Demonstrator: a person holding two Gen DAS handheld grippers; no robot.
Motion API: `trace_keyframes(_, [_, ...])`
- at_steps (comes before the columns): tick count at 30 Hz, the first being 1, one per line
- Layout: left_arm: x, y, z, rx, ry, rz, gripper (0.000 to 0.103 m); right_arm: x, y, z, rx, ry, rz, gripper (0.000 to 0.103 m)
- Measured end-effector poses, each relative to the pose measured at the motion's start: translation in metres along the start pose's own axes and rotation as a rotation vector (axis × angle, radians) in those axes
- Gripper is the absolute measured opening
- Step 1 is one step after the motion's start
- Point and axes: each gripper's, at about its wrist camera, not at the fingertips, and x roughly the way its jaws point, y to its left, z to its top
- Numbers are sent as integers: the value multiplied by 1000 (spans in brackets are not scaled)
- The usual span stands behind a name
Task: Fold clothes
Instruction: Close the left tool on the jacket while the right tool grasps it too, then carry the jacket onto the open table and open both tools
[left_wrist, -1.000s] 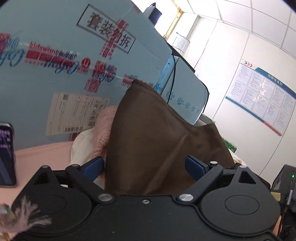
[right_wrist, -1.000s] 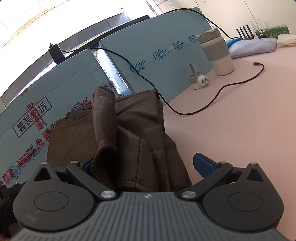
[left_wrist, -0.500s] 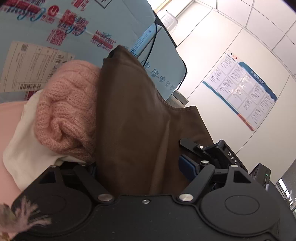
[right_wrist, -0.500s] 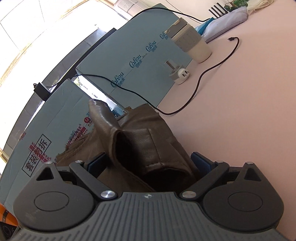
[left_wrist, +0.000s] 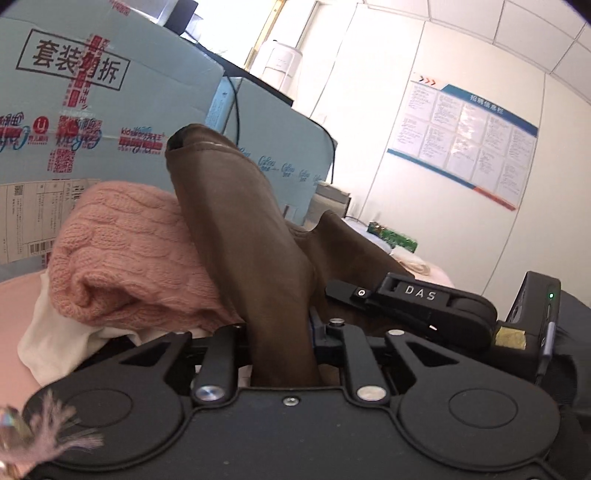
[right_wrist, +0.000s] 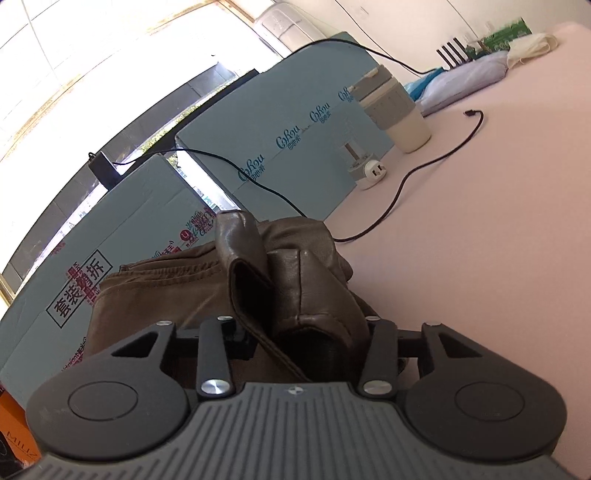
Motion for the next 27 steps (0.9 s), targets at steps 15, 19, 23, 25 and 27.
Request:
trace_keyframes(15, [-109, -39, -2, -55, -51, -268, 17, -164, 11, -13, -24, -138, 222, 28])
trace_keyframes(19, [-161, -26, -13, -81, -63, -209, 17, -173, 35, -31, -57, -47, 320, 28])
trace_keyframes(23, [-212, -5, -30, -118, -84, -103, 17, -159, 62, -59, -53, 100, 426, 27])
trace_keyframes(25, [-241, 6, -38, -136, -102, -46, 17, -148, 77, -73, -53, 180, 480, 27])
trace_keyframes(27, [-263, 17, -42, -149, -125, 9, 17, -139, 93, -87, -63, 253, 536, 27])
